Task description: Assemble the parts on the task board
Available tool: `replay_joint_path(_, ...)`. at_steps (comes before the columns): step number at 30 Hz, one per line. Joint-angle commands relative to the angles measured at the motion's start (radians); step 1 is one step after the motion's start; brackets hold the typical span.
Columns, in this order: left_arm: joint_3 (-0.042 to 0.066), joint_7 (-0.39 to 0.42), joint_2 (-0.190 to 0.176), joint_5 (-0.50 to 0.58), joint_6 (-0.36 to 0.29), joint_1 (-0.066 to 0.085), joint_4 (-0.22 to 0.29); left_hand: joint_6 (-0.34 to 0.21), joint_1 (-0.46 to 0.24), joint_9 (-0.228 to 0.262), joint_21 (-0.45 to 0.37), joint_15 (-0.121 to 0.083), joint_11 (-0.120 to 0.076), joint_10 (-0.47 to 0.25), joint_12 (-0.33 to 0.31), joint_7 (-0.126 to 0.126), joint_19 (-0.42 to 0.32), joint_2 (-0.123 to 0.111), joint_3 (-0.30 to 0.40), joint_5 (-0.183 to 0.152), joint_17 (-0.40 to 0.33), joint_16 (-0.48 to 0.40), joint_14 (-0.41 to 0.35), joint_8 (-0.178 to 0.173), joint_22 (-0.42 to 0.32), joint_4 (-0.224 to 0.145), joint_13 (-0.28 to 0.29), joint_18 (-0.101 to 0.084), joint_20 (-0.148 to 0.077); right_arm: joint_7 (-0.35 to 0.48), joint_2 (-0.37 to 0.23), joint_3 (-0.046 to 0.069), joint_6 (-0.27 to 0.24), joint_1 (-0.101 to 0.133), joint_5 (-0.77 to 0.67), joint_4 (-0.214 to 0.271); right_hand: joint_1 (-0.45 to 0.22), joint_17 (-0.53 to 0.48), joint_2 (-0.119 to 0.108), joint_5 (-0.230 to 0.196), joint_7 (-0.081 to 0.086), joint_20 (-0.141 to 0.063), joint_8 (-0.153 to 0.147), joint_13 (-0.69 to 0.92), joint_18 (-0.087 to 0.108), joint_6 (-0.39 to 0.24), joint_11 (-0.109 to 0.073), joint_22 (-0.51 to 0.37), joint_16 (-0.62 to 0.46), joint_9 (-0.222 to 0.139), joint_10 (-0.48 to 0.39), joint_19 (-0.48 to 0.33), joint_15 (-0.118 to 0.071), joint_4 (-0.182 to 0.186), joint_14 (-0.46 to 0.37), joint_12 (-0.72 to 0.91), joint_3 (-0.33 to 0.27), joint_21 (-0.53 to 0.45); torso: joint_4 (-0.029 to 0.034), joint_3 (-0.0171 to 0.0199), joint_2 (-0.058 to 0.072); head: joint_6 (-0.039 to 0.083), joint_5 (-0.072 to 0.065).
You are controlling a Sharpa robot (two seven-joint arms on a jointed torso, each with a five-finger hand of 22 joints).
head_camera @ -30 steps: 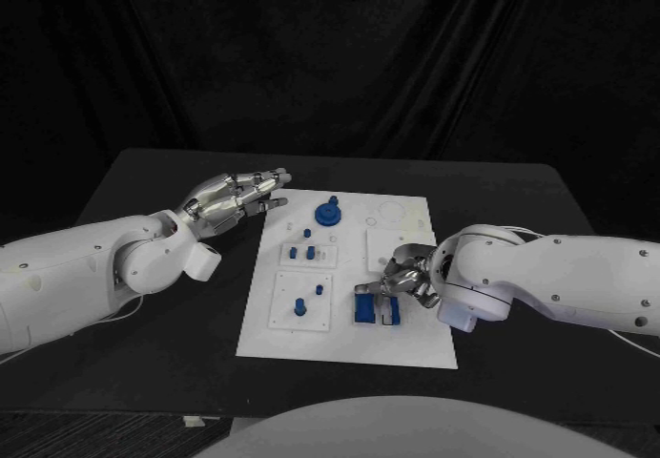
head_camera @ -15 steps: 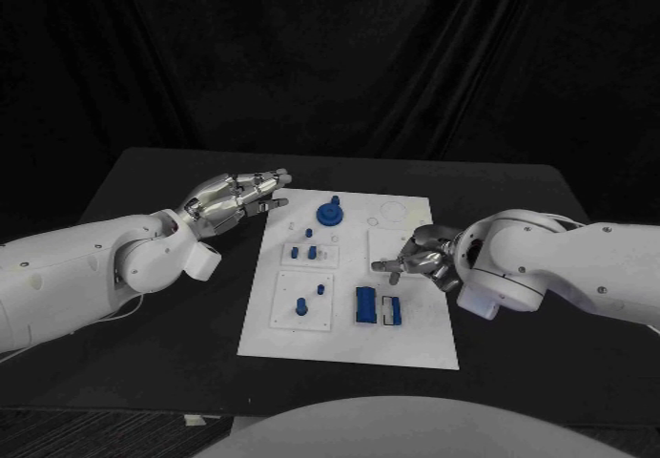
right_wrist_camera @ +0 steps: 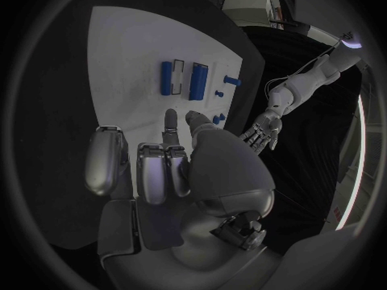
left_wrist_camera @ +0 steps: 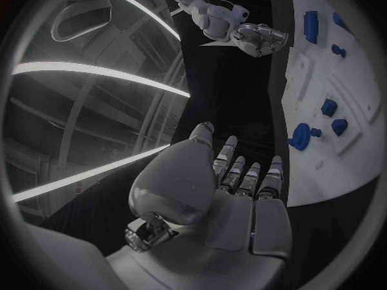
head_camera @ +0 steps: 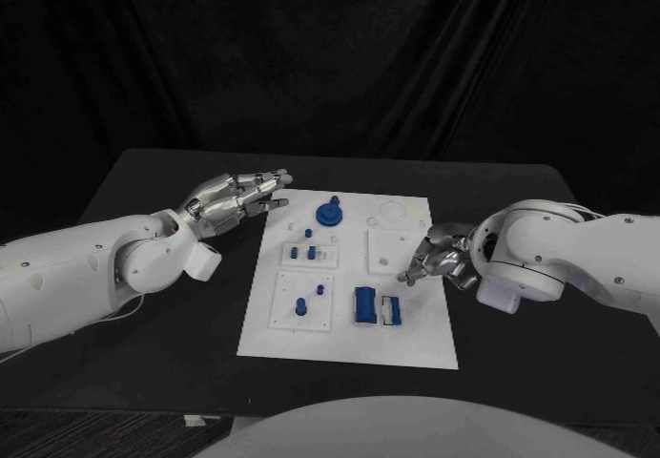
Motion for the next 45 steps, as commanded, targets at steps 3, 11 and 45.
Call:
replay_joint_path(3,0.001,0.008,0.001,0.007,0.009,-0.001,0.002,0.011,-0.002,0.002,0.000,0.008,0.009,0.003,0.008,0.000,0.004,0.008,0.006,0.006,0.001,0.006,0.002,0.006,0.001,-0.001,0.002,-0.006,0.002,-0.048,-0.001,0.000,0.084,-0.023,-0.012,-0.008,0.023,0.217,0.001,0.004,-0.005,-0.008,0.021,0.263,0.011,-0.010,-0.010,0.177,-0.002,0.015,0.104,0.002,-0.007,-0.016,0.094,0.003,0.002,-0.006,0.0010,-0.0016,-0.001,0.000,-0.002)
replay_joint_path(11,0.001,0.009,0.002,0.007,0.011,-0.001,0.002,0.011,-0.001,0.002,0.000,0.008,0.010,0.004,0.008,0.001,0.004,0.008,0.006,0.007,0.001,0.006,0.002,0.007,0.000,-0.001,0.002,-0.006,0.002,-0.052,0.006,0.000,0.075,-0.053,-0.019,-0.016,0.026,0.216,0.000,-0.043,-0.019,-0.016,0.122,0.263,0.013,-0.026,-0.022,0.174,-0.003,0.088,0.104,-0.001,-0.017,-0.018,0.094,0.003,-0.023,-0.015,0.0023,-0.0012,0.001,0.000,-0.004)
replay_joint_path(45,0.001,0.005,-0.001,0.007,0.015,-0.001,0.006,0.012,0.000,0.002,0.000,0.008,0.011,0.004,0.008,0.002,0.005,0.008,0.007,0.007,0.001,0.006,0.002,0.007,0.000,-0.002,0.002,-0.006,0.002,-0.058,0.055,0.000,0.055,-0.094,-0.044,-0.058,0.013,0.219,0.026,-0.188,-0.058,-0.042,0.403,0.263,0.012,-0.093,-0.056,0.176,-0.002,0.347,0.104,0.003,-0.044,0.036,0.095,0.003,-0.106,-0.016,0.0024,-0.0015,0.000,0.000,-0.004)
